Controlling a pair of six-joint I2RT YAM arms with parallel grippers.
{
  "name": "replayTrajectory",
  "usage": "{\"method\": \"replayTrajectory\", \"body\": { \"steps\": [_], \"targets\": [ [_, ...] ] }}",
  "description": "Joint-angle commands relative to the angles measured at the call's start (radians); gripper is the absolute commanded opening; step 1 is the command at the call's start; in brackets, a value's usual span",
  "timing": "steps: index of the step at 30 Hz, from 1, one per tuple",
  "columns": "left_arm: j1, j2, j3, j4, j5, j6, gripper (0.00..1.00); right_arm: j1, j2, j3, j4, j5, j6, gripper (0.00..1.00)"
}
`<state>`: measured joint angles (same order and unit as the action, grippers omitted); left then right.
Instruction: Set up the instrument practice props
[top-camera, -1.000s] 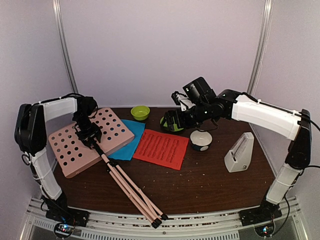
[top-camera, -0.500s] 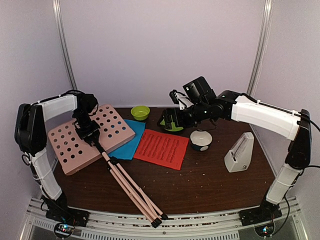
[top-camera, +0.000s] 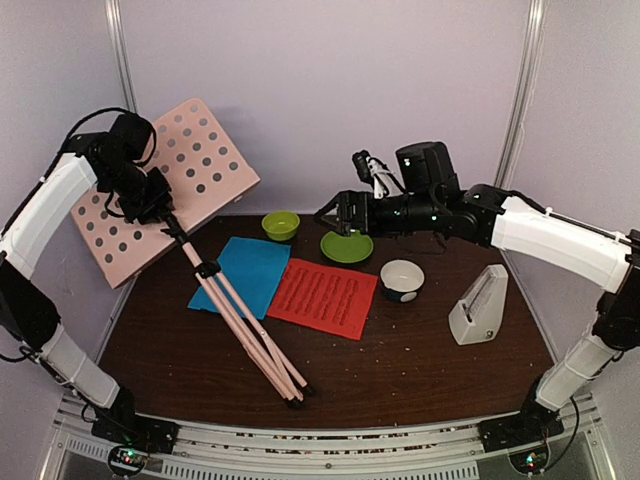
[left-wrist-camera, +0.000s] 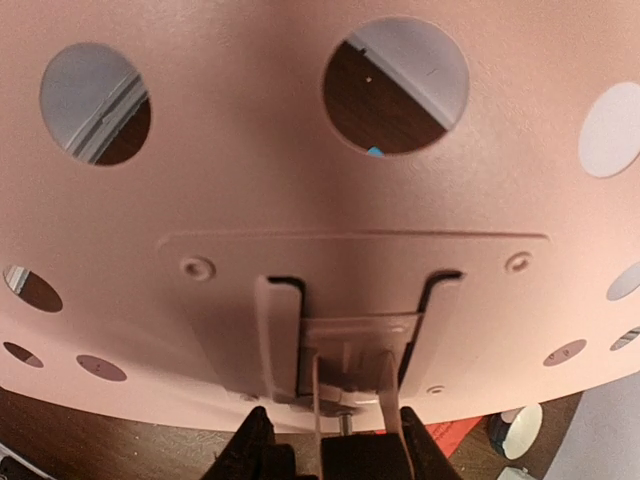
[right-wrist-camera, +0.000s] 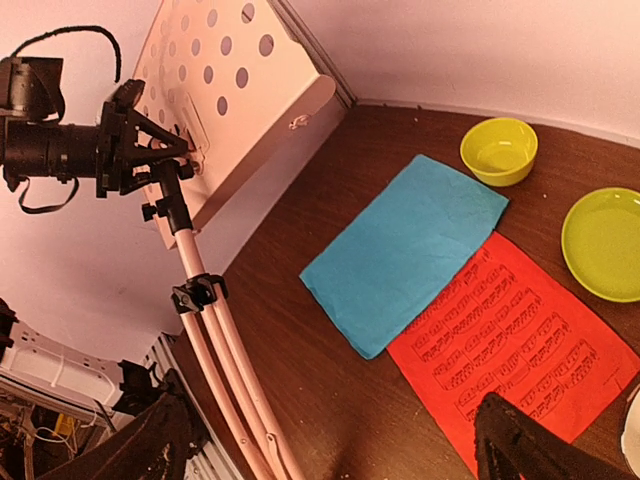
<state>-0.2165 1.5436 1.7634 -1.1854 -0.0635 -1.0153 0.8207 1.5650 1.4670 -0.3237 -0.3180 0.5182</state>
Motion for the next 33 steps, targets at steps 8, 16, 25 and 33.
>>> {"method": "replayTrajectory", "body": {
  "steps": [8,16,25,33],
  "targets": [
    [-0.017,-0.229,0.079,0.492,0.264,0.258,0.00,-0.083,-0.175,-0.144,0.298,-0.111,0.059,1.00],
    [-0.018,-0.252,0.130,0.625,0.543,0.420,0.00,-0.189,-0.248,-0.135,0.298,-0.161,0.095,1.00],
    [-0.017,-0.264,0.116,0.941,0.836,0.428,0.00,-0.225,-0.278,-0.140,0.278,-0.239,0.080,0.99],
    [-0.026,-0.258,0.128,1.068,0.881,0.379,0.00,-0.214,-0.318,-0.348,0.558,-0.310,0.272,0.91]
  ]
}}
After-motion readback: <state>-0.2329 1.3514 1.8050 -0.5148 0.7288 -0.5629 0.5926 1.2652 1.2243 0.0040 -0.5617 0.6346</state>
